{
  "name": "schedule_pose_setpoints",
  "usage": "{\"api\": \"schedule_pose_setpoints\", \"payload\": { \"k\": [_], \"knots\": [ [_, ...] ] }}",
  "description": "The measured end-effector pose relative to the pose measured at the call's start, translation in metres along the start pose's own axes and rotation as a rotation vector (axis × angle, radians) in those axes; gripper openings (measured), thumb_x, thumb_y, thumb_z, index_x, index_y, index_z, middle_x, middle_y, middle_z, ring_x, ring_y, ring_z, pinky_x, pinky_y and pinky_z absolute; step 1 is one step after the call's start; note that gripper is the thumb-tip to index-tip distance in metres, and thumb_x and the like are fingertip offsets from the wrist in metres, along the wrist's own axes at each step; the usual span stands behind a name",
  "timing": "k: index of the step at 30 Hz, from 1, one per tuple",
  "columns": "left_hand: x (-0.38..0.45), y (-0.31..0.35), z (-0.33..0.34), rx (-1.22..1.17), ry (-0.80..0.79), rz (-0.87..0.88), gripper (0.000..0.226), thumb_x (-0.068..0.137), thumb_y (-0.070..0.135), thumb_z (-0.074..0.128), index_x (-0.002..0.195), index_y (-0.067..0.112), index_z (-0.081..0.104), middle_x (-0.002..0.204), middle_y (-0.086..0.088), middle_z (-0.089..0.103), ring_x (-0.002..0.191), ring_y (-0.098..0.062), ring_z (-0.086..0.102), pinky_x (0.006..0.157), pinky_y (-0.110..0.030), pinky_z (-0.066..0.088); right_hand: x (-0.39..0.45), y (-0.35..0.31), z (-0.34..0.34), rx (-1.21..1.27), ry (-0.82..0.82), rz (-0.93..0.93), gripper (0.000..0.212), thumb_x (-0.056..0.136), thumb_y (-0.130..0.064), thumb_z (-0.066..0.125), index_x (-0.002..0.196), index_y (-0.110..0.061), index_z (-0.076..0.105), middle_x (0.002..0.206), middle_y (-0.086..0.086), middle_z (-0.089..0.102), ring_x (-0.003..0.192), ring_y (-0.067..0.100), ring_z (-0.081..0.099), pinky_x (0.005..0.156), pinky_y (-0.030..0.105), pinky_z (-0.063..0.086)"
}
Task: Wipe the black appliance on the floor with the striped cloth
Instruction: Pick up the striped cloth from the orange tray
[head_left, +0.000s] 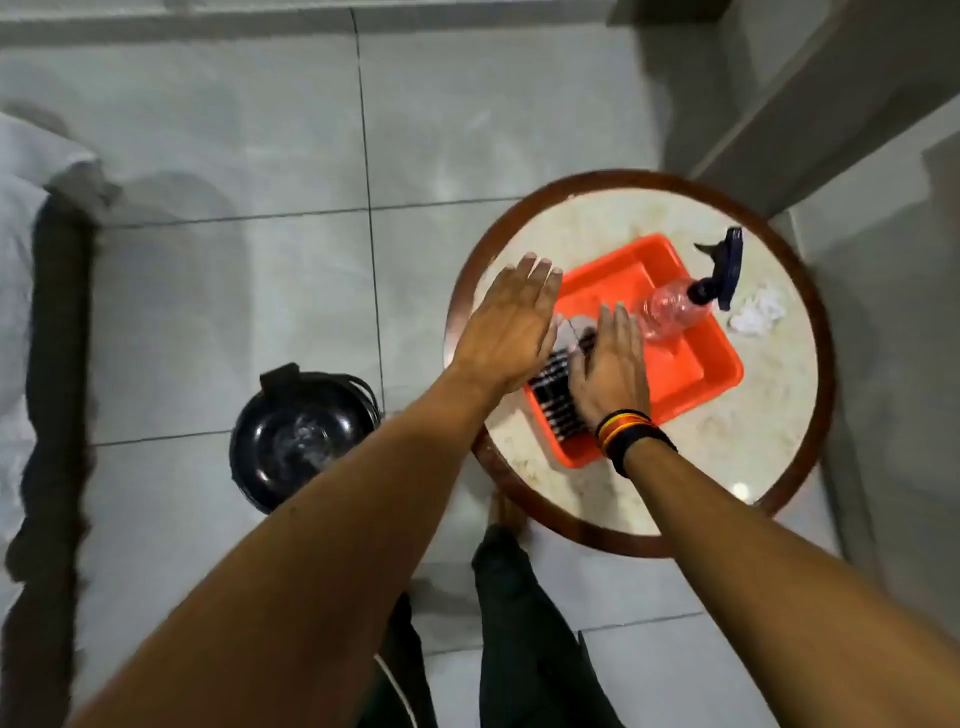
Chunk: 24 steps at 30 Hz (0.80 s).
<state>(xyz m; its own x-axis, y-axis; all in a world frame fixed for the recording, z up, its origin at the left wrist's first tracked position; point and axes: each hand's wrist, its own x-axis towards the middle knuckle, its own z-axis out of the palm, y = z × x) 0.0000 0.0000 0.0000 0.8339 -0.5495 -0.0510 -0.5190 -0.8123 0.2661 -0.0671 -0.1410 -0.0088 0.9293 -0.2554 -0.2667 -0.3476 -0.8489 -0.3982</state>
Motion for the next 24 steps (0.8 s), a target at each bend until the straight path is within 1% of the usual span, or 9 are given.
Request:
{"api": "schedule_pose_setpoints", "payload": {
  "k": [4,6,9,12,15,18,20,22,24],
  "knots": [
    [0.023,0.015,0.038,-0.060,-0.103,-0.009,0.048,0.103,0.019,0.051,0.146,-0.001,0.051,0.141,-0.023,0.061,0.131,-0.042,0.057,0.110,-0.048,0.044,-0.005,0.028,0.031,0.073,-0.100,0.247,0.074,0.097,-0.026,0.061,0.157,-0.003,0.024,0.167,0.020,0.019,0.154,0.039,0.015,0.126,0.044,0.017],
    [0.027,0.023,0.052,-0.042,-0.178,-0.073,0.047,0.103,0.018,0.052,0.146,0.001,0.049,0.139,-0.021,0.062,0.126,-0.041,0.059,0.104,-0.048,0.047,-0.006,0.035,0.042,0.042,-0.113,0.274,0.078,0.094,-0.030,0.066,0.157,-0.006,0.025,0.165,0.019,0.023,0.152,0.038,0.019,0.124,0.046,0.022],
    [0.035,0.031,0.071,0.011,-0.236,-0.169,0.045,0.099,0.010,0.058,0.143,0.003,0.050,0.139,-0.019,0.056,0.126,-0.039,0.055,0.096,-0.048,0.049,0.003,0.039,0.052,0.004,-0.036,0.256,0.079,0.089,-0.030,0.072,0.153,-0.010,0.031,0.153,0.016,0.038,0.143,0.036,0.032,0.117,0.049,0.033],
    [0.039,0.032,0.079,0.029,-0.226,-0.219,0.041,0.093,-0.002,0.061,0.134,0.002,0.055,0.135,-0.019,0.055,0.123,-0.040,0.054,0.093,-0.049,0.050,0.009,0.034,0.056,0.079,-0.025,0.288,0.077,0.084,-0.018,0.075,0.150,-0.013,0.036,0.142,0.014,0.048,0.135,0.036,0.043,0.110,0.048,0.039],
    [0.041,0.029,0.072,-0.101,-0.217,-0.242,0.034,0.090,-0.007,0.062,0.123,0.002,0.059,0.129,-0.020,0.058,0.115,-0.041,0.060,0.087,-0.048,0.052,0.014,0.030,0.051,0.231,0.028,0.335,0.068,0.078,-0.006,0.070,0.140,-0.017,0.046,0.134,0.012,0.058,0.123,0.036,0.055,0.101,0.043,0.046],
    [0.040,0.021,0.054,-0.262,-0.131,-0.270,0.029,0.093,0.006,0.067,0.121,0.005,0.062,0.127,-0.019,0.060,0.114,-0.041,0.062,0.088,-0.047,0.051,0.018,0.023,0.037,0.326,0.116,0.342,0.060,0.073,-0.009,0.069,0.130,-0.022,0.055,0.124,0.009,0.066,0.115,0.032,0.062,0.094,0.038,0.049],
    [0.034,0.009,0.035,-0.394,-0.040,-0.293,0.034,0.093,0.016,0.072,0.125,0.009,0.065,0.128,-0.015,0.062,0.117,-0.036,0.062,0.092,-0.040,0.049,0.019,0.012,0.024,0.392,0.179,0.287,0.060,0.068,-0.013,0.068,0.125,-0.028,0.056,0.116,0.007,0.070,0.108,0.029,0.066,0.094,0.043,0.054],
    [0.025,-0.007,0.015,-0.502,0.070,-0.336,0.037,0.091,0.024,0.075,0.126,0.014,0.067,0.127,-0.010,0.064,0.118,-0.029,0.062,0.092,-0.031,0.046,0.020,-0.002,0.011,0.433,0.229,0.198,0.060,0.064,-0.017,0.067,0.121,-0.033,0.057,0.110,0.003,0.071,0.100,0.026,0.069,0.088,0.048,0.057],
    [0.009,-0.026,-0.005,-0.595,0.176,-0.376,0.036,0.089,0.026,0.076,0.122,0.014,0.069,0.126,-0.008,0.066,0.117,-0.026,0.063,0.094,-0.031,0.049,0.016,-0.026,0.005,0.450,0.253,0.102,0.059,0.066,-0.015,0.067,0.122,-0.032,0.059,0.108,0.001,0.071,0.099,0.023,0.069,0.085,0.048,0.058]
  ]
}}
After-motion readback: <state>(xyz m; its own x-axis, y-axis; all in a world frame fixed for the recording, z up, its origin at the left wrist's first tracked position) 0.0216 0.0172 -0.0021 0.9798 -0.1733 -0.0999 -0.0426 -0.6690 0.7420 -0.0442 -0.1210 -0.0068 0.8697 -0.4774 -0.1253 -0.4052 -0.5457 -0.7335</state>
